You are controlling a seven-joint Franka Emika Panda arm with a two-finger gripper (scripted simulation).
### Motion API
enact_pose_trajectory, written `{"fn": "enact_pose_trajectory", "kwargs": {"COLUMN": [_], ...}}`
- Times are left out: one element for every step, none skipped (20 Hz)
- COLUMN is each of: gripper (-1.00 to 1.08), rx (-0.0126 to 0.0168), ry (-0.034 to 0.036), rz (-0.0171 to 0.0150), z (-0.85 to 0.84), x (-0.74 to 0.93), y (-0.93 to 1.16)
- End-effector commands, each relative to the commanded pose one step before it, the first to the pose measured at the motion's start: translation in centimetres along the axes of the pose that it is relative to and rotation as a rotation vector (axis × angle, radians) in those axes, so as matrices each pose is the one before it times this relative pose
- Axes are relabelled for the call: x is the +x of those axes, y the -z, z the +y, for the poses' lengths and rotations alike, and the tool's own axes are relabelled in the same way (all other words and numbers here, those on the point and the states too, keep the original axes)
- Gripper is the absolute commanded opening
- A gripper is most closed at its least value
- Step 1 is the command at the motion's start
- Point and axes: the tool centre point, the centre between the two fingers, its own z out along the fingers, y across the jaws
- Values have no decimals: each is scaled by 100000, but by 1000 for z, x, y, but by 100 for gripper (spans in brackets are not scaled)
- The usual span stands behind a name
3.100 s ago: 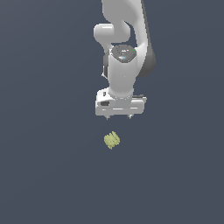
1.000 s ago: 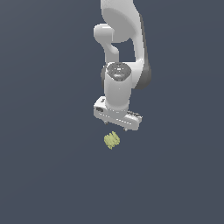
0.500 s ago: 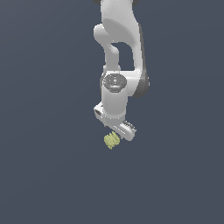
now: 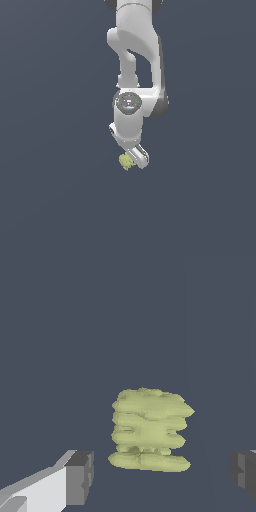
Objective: Pick up the object and move it to a goal position.
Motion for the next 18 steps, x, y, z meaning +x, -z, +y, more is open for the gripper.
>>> {"fn": "enact_pose_trajectory", "kwargs": {"gripper": [100,100,100,100,100,100,100,100,100,100,100,100,100,100,100,100,100,100], "rx": [-66,-29,-25,-20,-16,-11,-7,-2,-17,0,0,0,2,0,2,0,2,1], "ry": [-3539,-991,-837,-683,-535,-378,-229,-69,473,0,0,0,-69,0,-98,0,-120,-69], "rz": [-16,-8,-6,-4,-3,-2,-1,0,-13,0,0,0,0,0,1,0,2,1], "z": [-28,-6,-6,-5,-3,-4,-1,-3,18,-1,-3,-4,20,-6,30,-5,40,22], "x": [161,44,36,29,24,15,10,-1,-18,-3,-8,-13,19,-24,22,-37,21,-7], "y": [-306,-92,-78,-64,-50,-35,-21,-7,26,-41,-123,-204,-284,-365,-443,-521,-594,-606]}}
